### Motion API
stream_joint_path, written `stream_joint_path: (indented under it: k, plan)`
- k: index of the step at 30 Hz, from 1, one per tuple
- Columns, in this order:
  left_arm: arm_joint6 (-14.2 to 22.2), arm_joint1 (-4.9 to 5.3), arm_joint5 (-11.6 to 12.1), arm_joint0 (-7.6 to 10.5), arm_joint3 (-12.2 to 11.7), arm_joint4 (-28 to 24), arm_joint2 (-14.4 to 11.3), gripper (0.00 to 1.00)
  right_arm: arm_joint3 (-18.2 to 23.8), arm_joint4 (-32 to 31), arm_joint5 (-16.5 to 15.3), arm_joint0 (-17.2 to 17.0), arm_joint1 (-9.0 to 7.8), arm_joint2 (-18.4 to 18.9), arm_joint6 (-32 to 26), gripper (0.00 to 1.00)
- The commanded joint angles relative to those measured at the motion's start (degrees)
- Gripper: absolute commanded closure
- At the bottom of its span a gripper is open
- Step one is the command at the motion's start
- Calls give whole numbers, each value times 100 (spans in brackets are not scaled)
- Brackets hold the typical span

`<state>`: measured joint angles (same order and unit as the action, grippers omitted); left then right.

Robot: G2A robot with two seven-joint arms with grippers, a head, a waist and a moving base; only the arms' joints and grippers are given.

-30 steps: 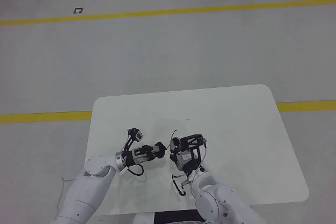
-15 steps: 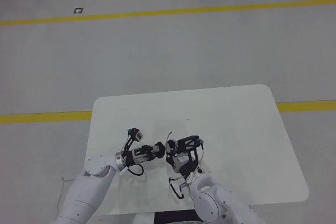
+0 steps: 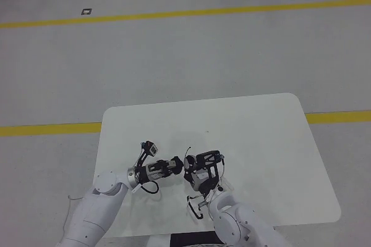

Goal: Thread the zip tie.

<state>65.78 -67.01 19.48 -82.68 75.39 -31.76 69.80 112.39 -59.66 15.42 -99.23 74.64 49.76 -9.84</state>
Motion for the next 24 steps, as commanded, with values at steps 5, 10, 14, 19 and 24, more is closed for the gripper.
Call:
stream_joint_path:
  k: [5, 10, 14, 19, 24]
  plan:
    - [0, 0, 0, 0, 0, 0, 0, 100, 88, -21, -18, -24, 0, 26, 31, 100]
    - [0, 0, 0, 0, 0, 0, 0, 100, 77, -66, -38, -44, -5, 45, -4, 100]
    - [0, 0, 0, 0, 0, 0, 0, 100, 35, -70, -52, -49, -4, 46, -48, 100]
    - [0, 0, 0, 0, 0, 0, 0, 100, 7, -93, -66, -50, -4, 43, -114, 100]
    - [0, 0, 0, 0, 0, 0, 0, 100, 1, -83, -81, -53, -2, 50, -138, 100]
